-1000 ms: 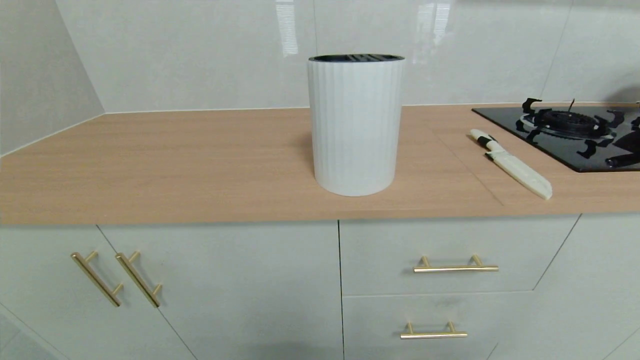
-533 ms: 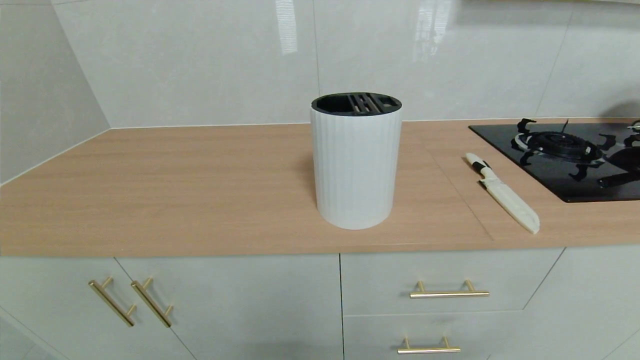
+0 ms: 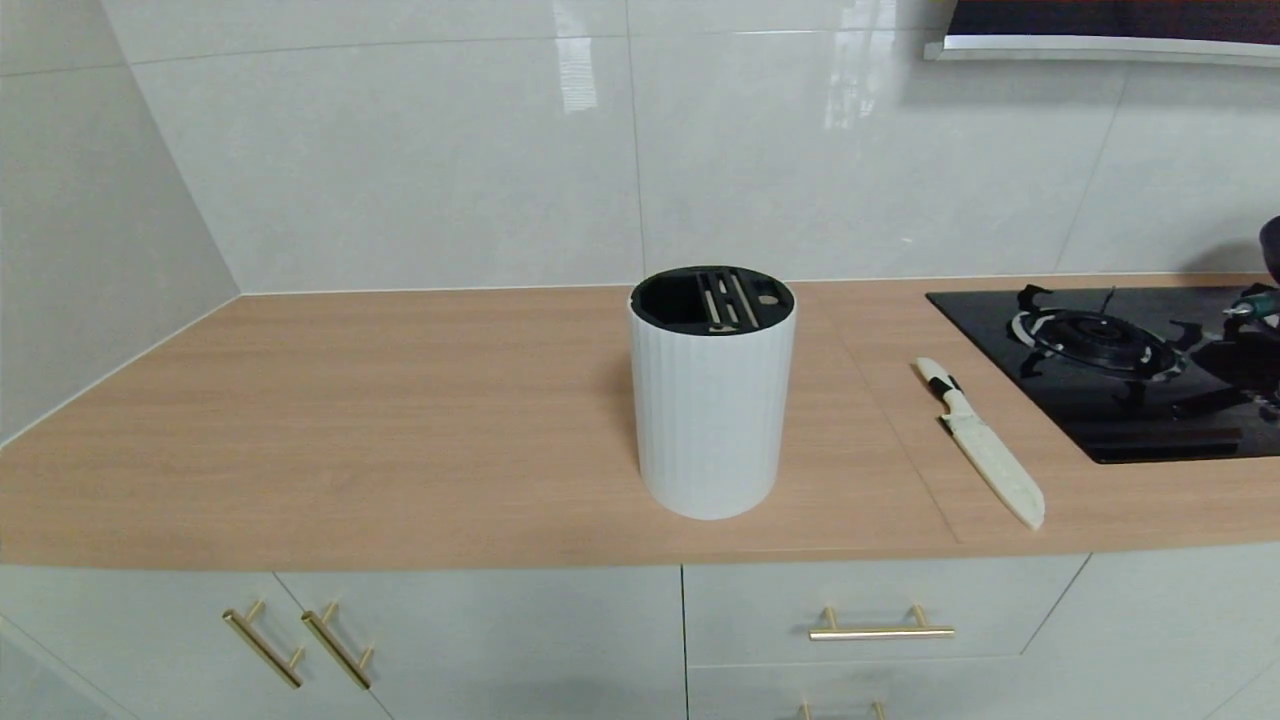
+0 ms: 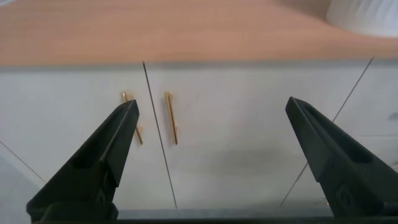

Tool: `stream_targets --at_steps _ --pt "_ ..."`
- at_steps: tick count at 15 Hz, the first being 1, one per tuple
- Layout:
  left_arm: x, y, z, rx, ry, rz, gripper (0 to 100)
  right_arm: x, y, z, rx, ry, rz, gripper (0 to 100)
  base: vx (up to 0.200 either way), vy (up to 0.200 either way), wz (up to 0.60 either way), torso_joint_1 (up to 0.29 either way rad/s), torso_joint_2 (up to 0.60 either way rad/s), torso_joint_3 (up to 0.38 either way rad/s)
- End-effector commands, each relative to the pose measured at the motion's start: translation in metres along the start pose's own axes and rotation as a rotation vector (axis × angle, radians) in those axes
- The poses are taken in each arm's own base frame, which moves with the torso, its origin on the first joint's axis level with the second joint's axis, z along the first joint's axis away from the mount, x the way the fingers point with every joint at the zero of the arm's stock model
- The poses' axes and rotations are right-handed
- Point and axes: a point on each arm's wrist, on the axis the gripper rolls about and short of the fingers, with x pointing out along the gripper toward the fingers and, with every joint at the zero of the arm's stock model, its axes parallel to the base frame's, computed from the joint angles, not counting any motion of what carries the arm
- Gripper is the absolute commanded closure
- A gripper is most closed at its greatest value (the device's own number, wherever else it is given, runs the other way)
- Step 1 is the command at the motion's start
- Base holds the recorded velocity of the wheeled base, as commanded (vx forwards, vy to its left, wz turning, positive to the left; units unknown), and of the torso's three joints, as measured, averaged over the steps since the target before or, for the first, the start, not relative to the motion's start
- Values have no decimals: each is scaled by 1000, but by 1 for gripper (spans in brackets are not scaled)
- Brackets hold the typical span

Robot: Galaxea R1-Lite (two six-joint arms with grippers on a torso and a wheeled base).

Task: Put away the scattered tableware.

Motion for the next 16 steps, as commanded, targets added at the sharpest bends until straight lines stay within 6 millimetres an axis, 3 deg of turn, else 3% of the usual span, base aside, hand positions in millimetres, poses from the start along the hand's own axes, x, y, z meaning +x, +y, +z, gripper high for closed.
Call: stream_targets --at_steps 1,16 --pt "0 0 0 0 2 0 0 0 0 0 0 0 0 0 0 0 0 242 -520 -276" --pt "0 0 0 1 0 0 0 0 0 0 0 1 0 0 0 0 0 255 -527 -273"
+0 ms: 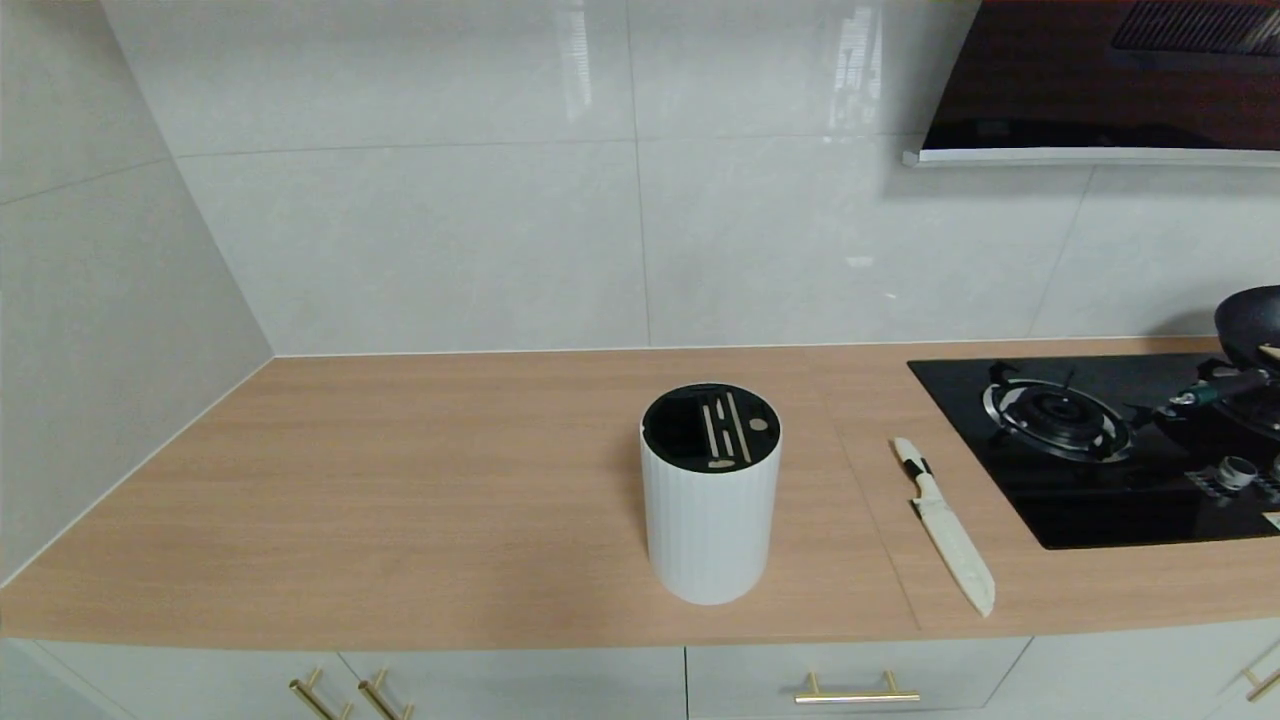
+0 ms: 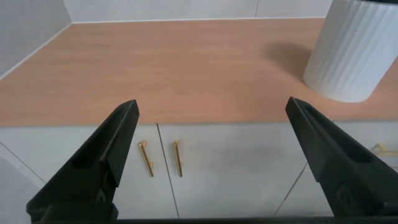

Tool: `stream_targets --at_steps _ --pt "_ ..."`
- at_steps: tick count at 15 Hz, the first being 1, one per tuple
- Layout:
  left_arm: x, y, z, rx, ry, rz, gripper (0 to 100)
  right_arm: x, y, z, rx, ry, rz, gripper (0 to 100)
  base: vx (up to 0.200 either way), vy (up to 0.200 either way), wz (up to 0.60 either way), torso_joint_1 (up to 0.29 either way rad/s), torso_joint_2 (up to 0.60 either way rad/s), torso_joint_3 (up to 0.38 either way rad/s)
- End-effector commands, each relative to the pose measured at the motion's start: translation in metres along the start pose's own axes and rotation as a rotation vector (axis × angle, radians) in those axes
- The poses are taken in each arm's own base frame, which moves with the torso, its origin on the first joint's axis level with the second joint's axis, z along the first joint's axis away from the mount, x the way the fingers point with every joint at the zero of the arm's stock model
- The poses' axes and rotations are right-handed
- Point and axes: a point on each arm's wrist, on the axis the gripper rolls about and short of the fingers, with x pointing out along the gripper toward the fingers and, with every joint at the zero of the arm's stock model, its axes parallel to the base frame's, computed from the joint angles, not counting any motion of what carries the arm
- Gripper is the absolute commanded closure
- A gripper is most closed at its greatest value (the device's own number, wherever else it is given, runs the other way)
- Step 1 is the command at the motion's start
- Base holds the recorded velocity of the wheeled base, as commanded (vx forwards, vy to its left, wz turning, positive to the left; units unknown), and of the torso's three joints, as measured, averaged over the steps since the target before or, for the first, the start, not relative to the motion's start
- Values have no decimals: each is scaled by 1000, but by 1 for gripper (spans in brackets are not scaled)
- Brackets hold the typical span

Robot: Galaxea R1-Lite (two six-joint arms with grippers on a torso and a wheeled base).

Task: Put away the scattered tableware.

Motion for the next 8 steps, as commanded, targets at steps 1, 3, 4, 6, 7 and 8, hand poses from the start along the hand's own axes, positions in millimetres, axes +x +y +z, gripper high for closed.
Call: stream_targets --at_steps 1,3,4,6,7,8 --pt "0 0 0 0 0 0 0 0 0 0 -1 0 0 0 0 0 0 188 -373 -193" --pt "0 0 0 0 0 0 0 0 0 0 -1 0 0 0 0 0 0 171 -368 -193" --pt "0 0 0 0 2 0 0 0 0 0 -1 1 0 0 0 0 0 178 -354 -183" --pt "0 0 0 1 2 1 0 0 0 0 -1 0 0 0 0 0 0 168 -349 -173" --pt "0 0 0 0 0 0 0 0 0 0 -1 0 0 0 0 0 0 66 -173 -80" --pt "0 0 0 0 2 0 0 0 0 0 -2 1 0 0 0 0 0 36 -71 -36"
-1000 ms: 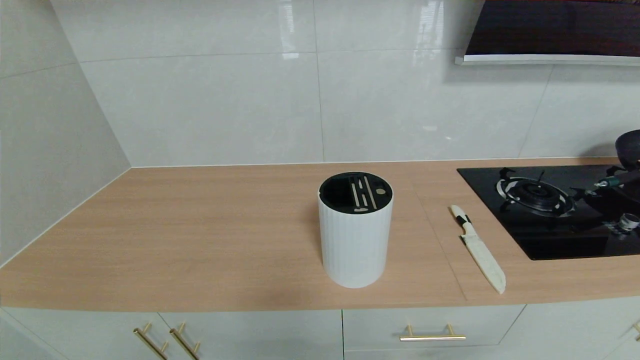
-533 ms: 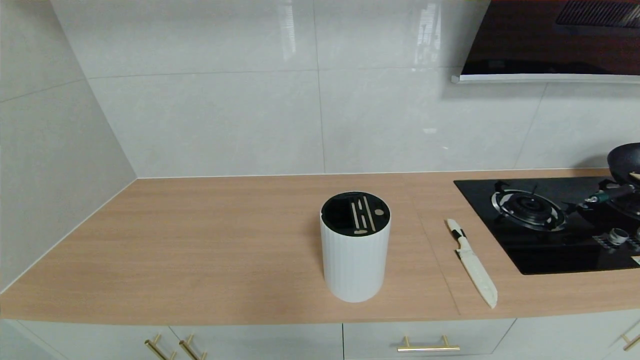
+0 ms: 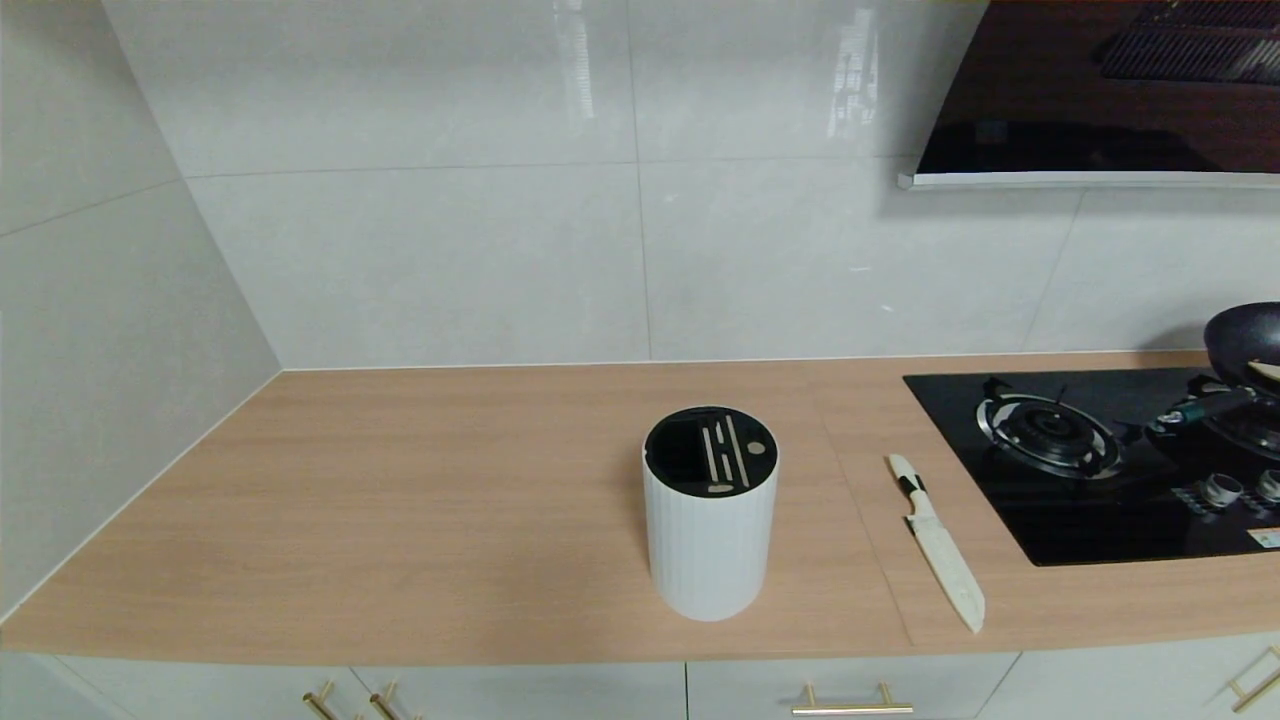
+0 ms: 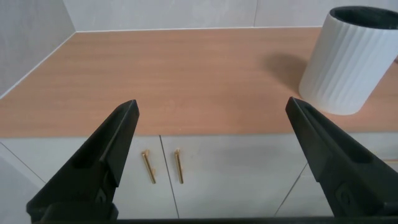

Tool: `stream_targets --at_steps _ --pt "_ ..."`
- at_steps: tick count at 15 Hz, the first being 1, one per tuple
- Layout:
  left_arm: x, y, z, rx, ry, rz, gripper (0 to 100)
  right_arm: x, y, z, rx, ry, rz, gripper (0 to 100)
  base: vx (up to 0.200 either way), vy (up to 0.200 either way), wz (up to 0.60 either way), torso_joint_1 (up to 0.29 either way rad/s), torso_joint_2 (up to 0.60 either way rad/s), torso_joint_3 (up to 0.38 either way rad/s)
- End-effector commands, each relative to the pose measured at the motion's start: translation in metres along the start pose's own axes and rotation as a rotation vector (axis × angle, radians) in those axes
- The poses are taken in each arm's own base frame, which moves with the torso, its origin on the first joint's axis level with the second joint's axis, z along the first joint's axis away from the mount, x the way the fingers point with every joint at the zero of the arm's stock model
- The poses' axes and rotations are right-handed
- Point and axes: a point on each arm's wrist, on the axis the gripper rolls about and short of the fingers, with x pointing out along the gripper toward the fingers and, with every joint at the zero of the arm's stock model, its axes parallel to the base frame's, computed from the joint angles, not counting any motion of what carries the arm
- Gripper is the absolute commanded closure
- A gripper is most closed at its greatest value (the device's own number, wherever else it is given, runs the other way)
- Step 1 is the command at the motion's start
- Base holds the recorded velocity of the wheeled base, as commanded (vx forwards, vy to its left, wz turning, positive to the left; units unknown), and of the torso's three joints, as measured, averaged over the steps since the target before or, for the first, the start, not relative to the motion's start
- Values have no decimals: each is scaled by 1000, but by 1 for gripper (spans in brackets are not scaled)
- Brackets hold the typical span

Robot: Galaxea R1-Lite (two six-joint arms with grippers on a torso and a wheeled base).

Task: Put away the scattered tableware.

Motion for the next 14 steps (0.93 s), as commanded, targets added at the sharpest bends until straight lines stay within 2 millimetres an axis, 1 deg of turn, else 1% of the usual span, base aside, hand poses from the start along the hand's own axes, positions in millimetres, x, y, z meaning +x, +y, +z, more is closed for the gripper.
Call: stream_targets --at_steps 1,9,10,11,12,13,14 --pt "0 0 0 0 0 0 0 0 0 0 -3 1 2 0 0 0 0 0 0 0" --pt "0 0 0 0 0 0 0 0 0 0 -11 1 0 0 0 0 0 0 0 0" --pt "0 0 0 0 2 0 0 -4 0 19 0 -59 4 0 0 0 0 0 0 0" --pt "0 0 0 0 -1 0 0 -8 -1 45 18 -97 25 0 0 0 0 0 0 0" --pt "0 0 0 0 2 2 0 -4 -2 57 19 -77 45 0 0 0 0 0 0 0" --pt "0 0 0 0 0 2 0 -1 -2 63 19 -61 56 0 0 0 0 0 0 0" --pt "0 0 0 0 0 0 0 18 -2 76 18 50 64 0 0 0 0 0 0 0"
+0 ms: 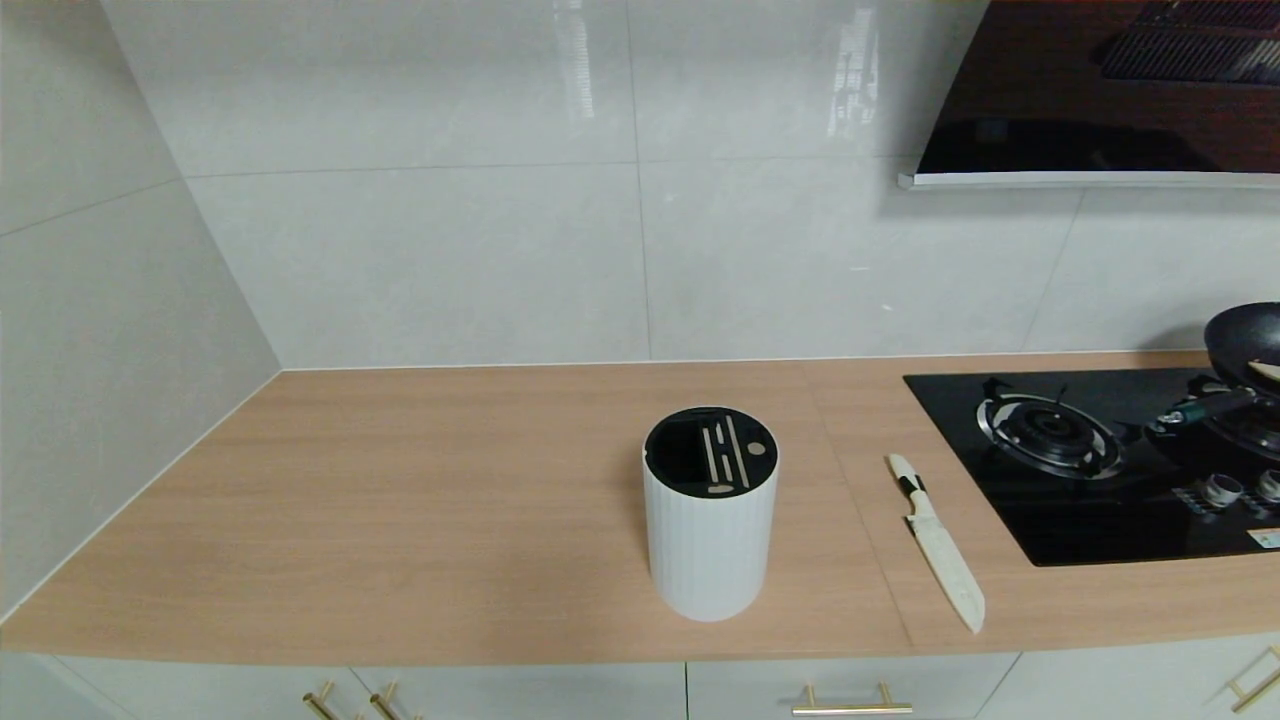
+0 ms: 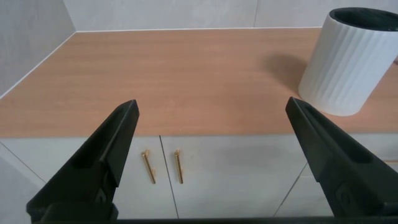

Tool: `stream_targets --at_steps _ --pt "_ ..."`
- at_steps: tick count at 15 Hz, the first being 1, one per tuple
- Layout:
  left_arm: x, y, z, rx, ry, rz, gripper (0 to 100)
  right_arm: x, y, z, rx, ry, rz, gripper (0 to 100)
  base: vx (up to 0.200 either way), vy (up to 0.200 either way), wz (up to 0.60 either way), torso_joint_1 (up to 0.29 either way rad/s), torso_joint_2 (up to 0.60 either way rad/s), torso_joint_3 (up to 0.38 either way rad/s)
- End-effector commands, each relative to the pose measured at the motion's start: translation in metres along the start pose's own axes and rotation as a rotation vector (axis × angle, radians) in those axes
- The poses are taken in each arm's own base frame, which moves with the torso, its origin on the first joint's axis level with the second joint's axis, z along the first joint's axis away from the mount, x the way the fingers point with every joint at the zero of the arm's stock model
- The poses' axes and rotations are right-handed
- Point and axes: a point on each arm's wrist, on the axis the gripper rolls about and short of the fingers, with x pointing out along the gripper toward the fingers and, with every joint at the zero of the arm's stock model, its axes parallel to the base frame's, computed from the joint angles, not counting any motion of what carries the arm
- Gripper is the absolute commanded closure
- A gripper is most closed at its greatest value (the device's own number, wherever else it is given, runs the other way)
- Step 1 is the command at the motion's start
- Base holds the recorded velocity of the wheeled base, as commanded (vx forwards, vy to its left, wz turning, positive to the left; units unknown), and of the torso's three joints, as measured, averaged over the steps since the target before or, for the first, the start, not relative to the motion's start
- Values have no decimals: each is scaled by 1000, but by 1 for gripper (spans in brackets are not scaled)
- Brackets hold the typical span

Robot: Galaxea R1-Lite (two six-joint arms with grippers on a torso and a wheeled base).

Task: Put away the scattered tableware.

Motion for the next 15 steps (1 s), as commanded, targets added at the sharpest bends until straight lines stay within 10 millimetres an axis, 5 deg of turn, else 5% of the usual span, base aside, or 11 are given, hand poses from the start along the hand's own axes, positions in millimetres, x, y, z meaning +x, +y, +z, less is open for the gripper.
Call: stream_targets --at_steps 1,7,9,13,14,15 --pt "0 0 0 -1 1 -1 0 39 -1 26 6 201 25 0 0 0 0 0 0 0" --pt "0 0 0 -1 1 -1 0 177 2 32 4 612 41 0 0 0 0 0 0 0" --pt "0 0 0 -1 2 -1 0 226 9 14 32 618 56 0 0 0 0 0 0 0" --pt "0 0 0 -1 2 1 0 275 18 -36 3 747 49 0 0 0 0 0 0 0" --pt "0 0 0 -1 1 1 0 305 20 -61 2 778 44 0 0 0 0 0 0 0" --pt "0 0 0 -1 1 -1 0 316 21 -69 2 772 44 0 0 0 0 0 0 0"
